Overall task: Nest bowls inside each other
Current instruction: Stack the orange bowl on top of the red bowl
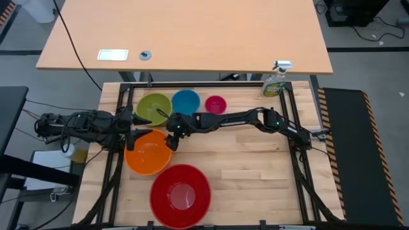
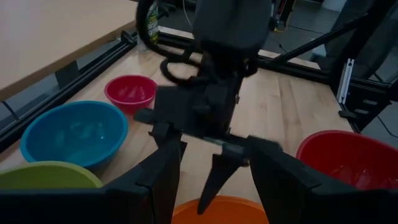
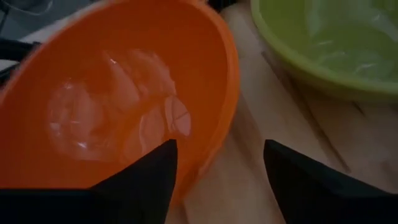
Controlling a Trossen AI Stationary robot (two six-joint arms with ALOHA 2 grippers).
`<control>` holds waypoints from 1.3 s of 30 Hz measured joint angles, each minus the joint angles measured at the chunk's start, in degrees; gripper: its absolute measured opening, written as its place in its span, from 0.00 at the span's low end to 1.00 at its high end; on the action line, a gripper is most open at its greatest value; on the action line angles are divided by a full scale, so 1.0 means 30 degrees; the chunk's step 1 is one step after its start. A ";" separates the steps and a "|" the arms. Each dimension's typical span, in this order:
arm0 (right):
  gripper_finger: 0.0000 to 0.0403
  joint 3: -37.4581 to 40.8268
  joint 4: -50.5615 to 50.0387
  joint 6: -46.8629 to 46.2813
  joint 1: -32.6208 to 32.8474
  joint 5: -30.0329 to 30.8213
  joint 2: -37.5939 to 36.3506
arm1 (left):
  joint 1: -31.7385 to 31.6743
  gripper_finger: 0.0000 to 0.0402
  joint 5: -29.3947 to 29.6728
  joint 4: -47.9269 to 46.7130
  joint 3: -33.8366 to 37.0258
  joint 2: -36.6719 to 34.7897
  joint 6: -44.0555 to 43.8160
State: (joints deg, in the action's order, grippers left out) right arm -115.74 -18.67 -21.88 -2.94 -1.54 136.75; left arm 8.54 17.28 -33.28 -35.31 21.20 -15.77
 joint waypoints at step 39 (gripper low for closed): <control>0.08 0.0051 0.0667 0.0280 -0.0357 0.0709 0.0605 | 0.0000 0.48 -0.0015 -0.0006 0.0015 0.1535 -0.0044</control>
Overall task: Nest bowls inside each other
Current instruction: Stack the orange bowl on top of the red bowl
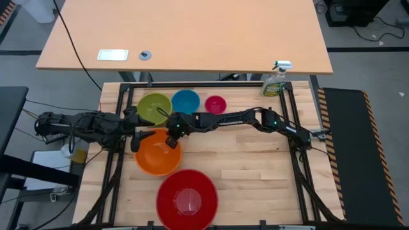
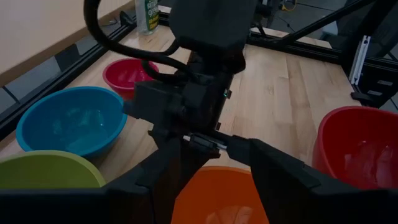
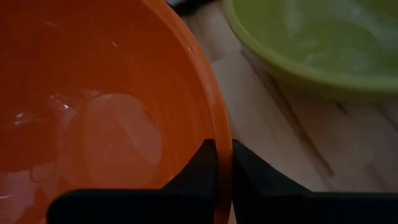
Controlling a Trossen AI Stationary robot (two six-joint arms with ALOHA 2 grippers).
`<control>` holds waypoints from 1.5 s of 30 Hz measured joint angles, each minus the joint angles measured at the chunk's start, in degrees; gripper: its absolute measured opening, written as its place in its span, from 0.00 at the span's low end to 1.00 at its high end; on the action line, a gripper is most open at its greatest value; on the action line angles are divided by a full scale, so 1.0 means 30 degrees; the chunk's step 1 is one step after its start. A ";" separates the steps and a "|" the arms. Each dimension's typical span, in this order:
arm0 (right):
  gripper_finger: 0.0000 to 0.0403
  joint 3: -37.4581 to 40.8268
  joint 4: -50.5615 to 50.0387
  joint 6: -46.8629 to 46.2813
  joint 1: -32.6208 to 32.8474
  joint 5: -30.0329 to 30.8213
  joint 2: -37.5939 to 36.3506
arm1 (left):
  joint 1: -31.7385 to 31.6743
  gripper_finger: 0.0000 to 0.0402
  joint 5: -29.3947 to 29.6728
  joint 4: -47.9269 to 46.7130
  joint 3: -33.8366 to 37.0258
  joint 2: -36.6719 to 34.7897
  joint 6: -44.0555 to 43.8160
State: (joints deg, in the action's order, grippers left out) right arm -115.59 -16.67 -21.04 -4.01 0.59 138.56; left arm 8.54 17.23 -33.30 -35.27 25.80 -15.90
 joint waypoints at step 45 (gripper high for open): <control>0.08 -0.0226 -0.7040 0.5313 0.5231 -0.4965 -0.5153 | 0.0022 0.48 -0.1604 0.2884 0.0307 -0.3924 0.0249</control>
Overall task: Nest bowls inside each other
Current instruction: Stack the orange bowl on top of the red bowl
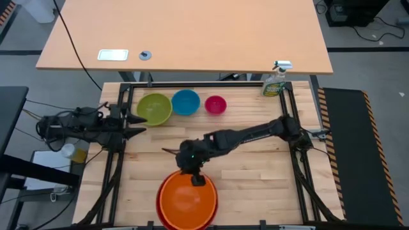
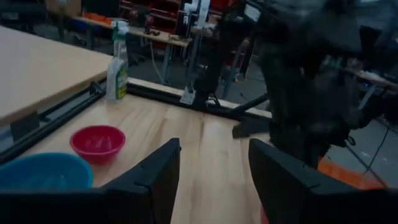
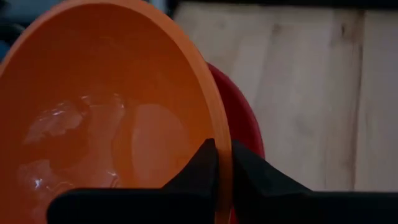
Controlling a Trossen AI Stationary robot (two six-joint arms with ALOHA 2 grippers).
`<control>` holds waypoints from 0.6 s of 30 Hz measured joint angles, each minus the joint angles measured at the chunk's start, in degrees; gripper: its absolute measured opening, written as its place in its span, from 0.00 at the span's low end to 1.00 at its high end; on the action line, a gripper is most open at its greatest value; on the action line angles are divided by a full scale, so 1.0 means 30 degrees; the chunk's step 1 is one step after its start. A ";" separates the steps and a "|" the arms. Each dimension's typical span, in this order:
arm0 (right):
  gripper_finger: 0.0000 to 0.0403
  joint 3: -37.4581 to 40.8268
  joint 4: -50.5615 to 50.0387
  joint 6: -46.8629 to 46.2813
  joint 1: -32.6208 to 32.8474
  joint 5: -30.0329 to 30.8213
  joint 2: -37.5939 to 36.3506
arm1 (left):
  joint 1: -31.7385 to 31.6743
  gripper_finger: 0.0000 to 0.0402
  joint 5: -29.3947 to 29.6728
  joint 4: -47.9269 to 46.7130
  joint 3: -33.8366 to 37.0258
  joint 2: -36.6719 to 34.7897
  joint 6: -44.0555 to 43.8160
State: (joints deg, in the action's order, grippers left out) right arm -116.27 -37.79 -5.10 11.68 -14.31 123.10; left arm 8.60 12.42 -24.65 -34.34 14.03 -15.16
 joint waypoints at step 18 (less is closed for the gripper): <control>0.18 -0.0036 -0.0275 -0.2362 -0.0852 0.0630 0.2720 | 0.0015 0.48 0.0637 0.0177 0.0064 0.4370 -0.0942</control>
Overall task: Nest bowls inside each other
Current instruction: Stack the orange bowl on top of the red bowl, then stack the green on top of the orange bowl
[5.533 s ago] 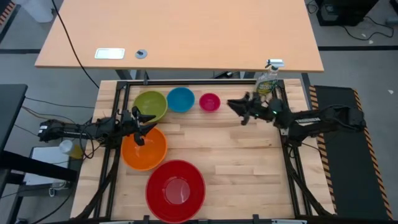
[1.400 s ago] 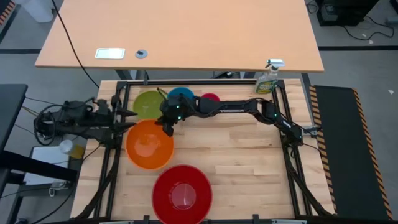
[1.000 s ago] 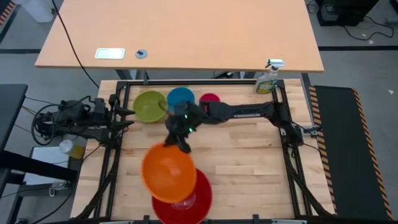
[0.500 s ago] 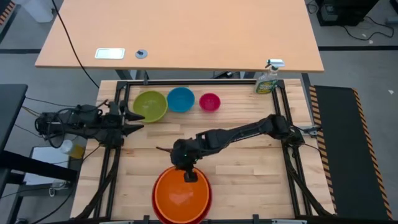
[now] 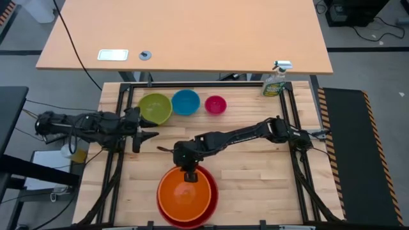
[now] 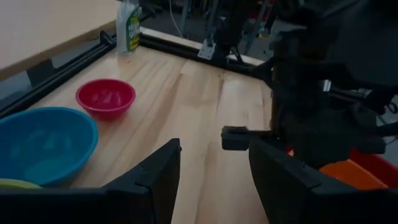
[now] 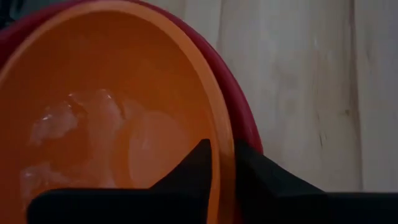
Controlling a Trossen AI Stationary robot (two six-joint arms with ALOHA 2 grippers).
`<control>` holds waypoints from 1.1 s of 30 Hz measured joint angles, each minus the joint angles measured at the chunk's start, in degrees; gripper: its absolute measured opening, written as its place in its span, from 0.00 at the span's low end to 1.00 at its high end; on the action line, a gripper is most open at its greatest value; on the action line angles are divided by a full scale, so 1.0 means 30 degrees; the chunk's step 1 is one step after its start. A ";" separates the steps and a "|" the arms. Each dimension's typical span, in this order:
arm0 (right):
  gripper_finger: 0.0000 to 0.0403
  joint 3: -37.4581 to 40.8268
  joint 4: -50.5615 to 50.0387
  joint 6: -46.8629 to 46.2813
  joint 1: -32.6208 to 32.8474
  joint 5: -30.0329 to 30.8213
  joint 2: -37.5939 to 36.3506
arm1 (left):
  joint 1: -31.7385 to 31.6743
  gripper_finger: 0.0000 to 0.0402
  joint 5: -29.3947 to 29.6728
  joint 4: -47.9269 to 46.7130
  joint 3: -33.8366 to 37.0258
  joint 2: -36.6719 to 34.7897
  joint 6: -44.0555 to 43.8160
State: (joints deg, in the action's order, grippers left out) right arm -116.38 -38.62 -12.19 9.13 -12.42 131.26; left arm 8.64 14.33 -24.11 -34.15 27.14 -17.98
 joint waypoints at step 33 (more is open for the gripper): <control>0.40 0.0457 0.1753 0.3984 -0.1726 0.6197 -0.1923 | 0.4240 0.48 0.6702 0.2693 0.4036 0.1172 0.0274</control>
State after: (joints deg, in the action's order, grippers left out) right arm -115.01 -33.36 -0.23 3.95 6.17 125.49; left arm 21.37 34.44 -16.04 -22.04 30.65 -17.16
